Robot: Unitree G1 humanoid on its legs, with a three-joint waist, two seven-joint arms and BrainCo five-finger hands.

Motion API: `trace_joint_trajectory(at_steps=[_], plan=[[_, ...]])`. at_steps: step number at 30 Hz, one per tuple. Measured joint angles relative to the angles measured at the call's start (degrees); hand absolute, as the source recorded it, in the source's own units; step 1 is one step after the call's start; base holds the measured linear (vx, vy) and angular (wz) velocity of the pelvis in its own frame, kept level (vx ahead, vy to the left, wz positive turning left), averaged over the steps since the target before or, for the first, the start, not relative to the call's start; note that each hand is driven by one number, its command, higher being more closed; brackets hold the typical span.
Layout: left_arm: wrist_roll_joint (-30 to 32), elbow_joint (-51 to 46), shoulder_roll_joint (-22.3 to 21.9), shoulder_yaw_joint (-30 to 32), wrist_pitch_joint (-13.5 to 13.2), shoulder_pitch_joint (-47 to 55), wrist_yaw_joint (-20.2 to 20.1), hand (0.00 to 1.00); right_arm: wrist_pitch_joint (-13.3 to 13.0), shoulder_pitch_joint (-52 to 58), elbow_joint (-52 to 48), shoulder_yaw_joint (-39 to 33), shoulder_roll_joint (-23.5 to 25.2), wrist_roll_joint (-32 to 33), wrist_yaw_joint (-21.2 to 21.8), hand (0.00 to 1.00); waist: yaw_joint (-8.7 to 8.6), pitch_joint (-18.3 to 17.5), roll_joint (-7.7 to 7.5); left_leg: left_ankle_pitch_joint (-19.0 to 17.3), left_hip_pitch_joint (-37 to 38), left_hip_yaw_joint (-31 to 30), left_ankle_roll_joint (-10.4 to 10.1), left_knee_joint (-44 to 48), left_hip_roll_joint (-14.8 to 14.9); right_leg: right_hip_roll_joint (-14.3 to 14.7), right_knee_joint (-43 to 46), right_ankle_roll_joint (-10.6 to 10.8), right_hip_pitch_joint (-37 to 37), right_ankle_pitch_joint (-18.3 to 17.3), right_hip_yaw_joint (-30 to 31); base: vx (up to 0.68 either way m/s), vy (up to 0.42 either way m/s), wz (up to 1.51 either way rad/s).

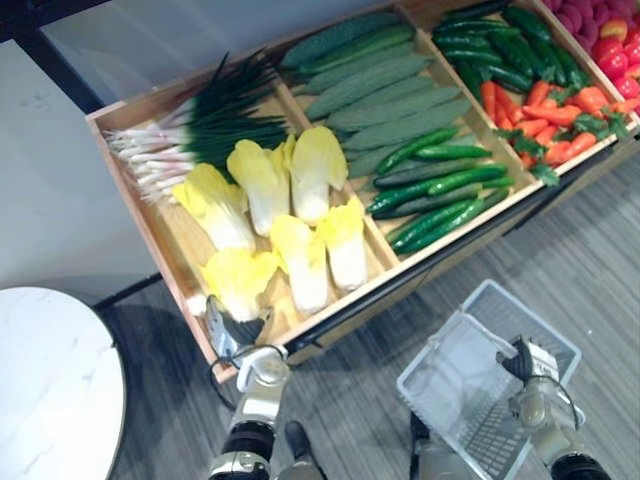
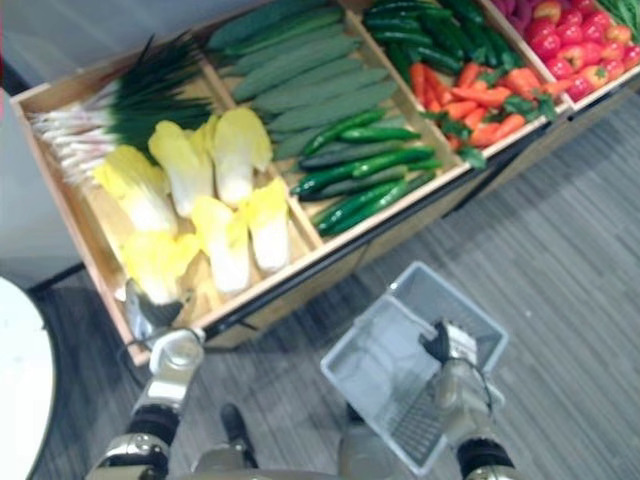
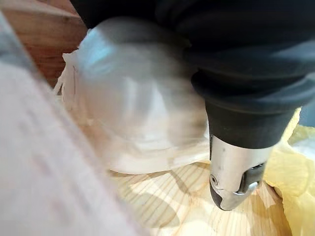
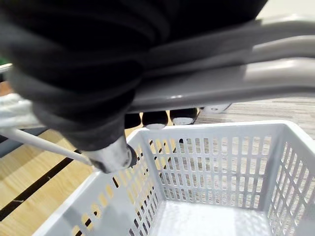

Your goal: Pick vegetable in the basket

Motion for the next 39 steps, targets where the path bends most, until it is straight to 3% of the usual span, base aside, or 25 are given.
trace_joint_trajectory(at_steps=[1, 2, 10, 23, 31, 39], plan=[[0.0, 0.3, 0.0, 0.0, 0.0, -0.2, 0.1, 0.00, -0.1, 0.0, 0.0, 0.1, 0.0, 0.0, 0.0, 1.00, 0.00, 0.0, 0.02, 0.0, 0.0, 0.0, 0.0, 0.0, 0.0, 0.0, 0.0, 0.0, 0.0, 0.0, 0.0, 0.00, 0.000, 0.00], [-0.1, 1.1, 0.0, 0.1, -0.1, -0.6, 0.3, 1.00, -0.4, -0.1, 0.0, 0.7, -0.2, 0.0, 0.0, 1.00, 0.00, 0.0, 0.03, 0.0, 0.1, 0.1, 0.0, 0.0, 0.0, 0.0, 0.0, 0.1, 0.0, 0.0, 0.1, 0.00, 0.000, 0.00], [-2.4, 3.7, 0.4, 0.5, -1.9, -2.8, 0.4, 1.00, -1.1, -0.5, 0.1, 2.4, -1.1, 0.0, 0.0, 1.00, 0.05, 0.0, 0.02, 0.0, 0.1, 0.1, 0.0, 0.0, 0.0, 0.1, -0.3, 0.2, 0.0, 0.6, 0.2, 0.00, 0.000, 0.00], [-4.5, 5.0, 1.4, 0.2, -2.2, -3.4, 0.0, 1.00, -1.0, -0.9, 1.3, 3.8, -1.1, 0.2, 0.2, 1.00, -0.03, 0.0, 0.04, 0.0, 1.3, -0.1, 0.0, 0.0, 0.0, 0.1, -1.1, 0.1, 1.5, 1.1, 0.2, 0.00, 0.000, 0.00], [-5.1, -3.3, -0.4, -1.1, -1.2, 1.3, -4.0, 1.00, -0.5, -0.7, 1.8, 2.7, -1.0, 0.2, 0.5, 1.00, -0.26, 0.0, 0.00, 0.0, 2.1, -1.9, 0.0, 0.0, -0.4, -0.4, -1.3, 0.1, 3.5, 1.1, -1.2, 0.01, -0.001, 0.09], [-5.7, -9.6, -0.9, -3.6, -1.2, 4.6, -4.9, 1.00, 0.6, 0.1, 1.8, 0.4, 0.2, -0.3, 0.5, 1.00, 0.01, -0.1, 0.08, 0.2, 2.7, -3.1, 0.2, 0.0, -0.3, -0.4, -0.9, 0.1, 4.5, 1.1, -2.1, -0.02, -0.004, 0.07]])
